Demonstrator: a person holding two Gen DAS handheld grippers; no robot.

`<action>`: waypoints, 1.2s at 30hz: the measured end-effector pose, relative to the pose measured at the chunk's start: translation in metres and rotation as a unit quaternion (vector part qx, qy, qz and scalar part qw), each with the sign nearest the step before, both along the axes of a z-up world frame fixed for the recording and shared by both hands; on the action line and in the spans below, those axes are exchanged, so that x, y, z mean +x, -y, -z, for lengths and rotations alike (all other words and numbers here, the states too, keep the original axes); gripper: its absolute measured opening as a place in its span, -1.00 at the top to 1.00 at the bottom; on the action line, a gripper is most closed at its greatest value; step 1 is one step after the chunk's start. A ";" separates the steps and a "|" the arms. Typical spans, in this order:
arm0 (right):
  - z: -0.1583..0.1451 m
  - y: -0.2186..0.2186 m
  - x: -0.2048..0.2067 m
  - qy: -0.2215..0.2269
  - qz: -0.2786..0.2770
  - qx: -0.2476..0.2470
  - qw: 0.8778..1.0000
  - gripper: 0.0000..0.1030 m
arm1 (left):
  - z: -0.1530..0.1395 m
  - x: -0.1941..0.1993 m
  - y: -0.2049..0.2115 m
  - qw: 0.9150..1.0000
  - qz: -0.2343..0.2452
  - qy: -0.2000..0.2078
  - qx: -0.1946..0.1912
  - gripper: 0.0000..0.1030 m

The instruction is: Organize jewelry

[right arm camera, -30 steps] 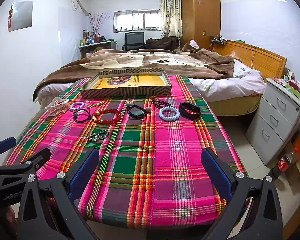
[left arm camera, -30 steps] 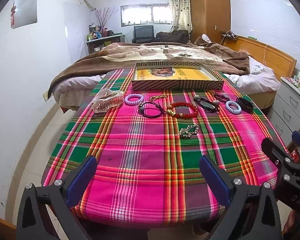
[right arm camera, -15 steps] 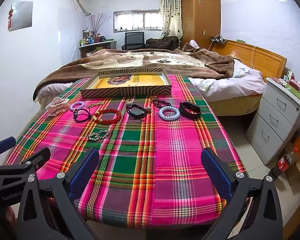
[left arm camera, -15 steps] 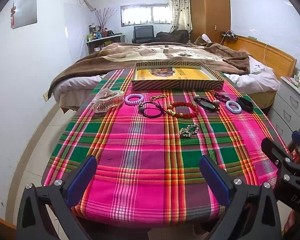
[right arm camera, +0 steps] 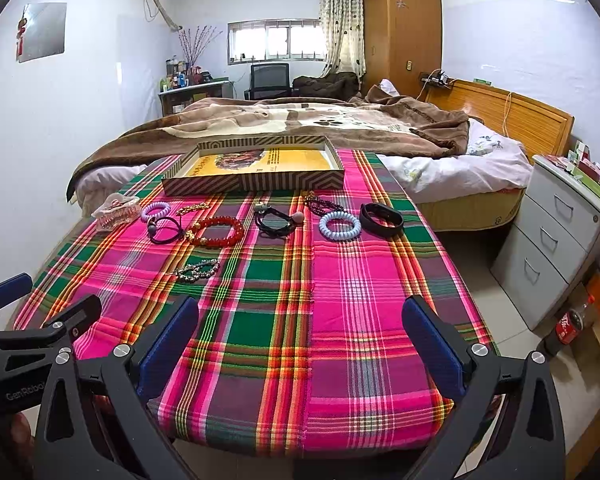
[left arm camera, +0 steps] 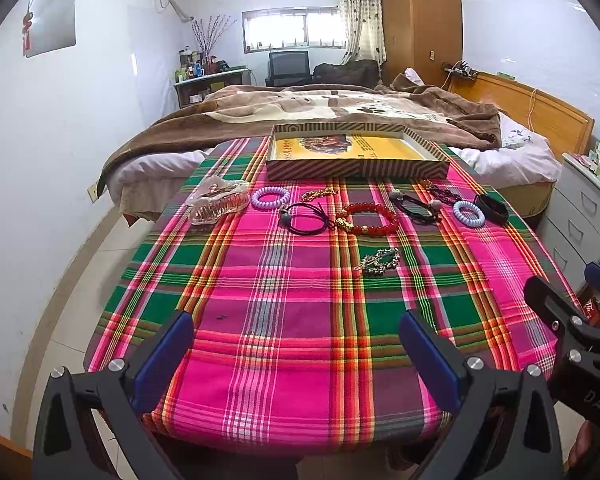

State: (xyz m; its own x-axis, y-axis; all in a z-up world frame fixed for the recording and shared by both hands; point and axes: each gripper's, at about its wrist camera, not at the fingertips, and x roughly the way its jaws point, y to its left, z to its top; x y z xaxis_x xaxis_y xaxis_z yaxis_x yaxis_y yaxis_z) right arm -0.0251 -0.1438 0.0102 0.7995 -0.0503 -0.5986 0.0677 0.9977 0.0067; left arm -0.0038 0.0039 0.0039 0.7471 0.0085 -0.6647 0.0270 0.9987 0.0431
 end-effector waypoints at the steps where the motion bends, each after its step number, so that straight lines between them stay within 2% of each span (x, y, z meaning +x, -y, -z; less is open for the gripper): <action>1: 0.000 0.000 0.000 0.000 0.000 0.000 1.000 -0.97 | 0.000 0.000 0.000 1.000 0.000 0.000 0.000 -1.00; 24: 0.004 0.001 0.006 -0.006 0.001 -0.004 1.000 -0.97 | 0.001 0.009 -0.005 1.000 0.004 -0.007 -0.002 -1.00; 32: -0.003 -0.002 0.020 0.008 -0.011 -0.006 1.000 -0.97 | -0.009 0.027 -0.046 0.999 0.038 0.014 -0.030 -1.00; 36: -0.006 -0.008 0.034 0.012 -0.025 -0.008 1.000 -0.97 | -0.016 0.045 -0.070 0.999 0.023 0.019 -0.010 -1.00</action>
State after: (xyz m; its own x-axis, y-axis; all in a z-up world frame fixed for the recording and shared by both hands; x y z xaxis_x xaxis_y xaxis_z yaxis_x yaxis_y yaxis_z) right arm 0.0084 -0.1358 0.0162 0.8154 -0.0201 -0.5786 0.0184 0.9998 -0.0089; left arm 0.0410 0.0743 0.0200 0.7710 -0.0398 -0.6356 0.0724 0.9970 0.0255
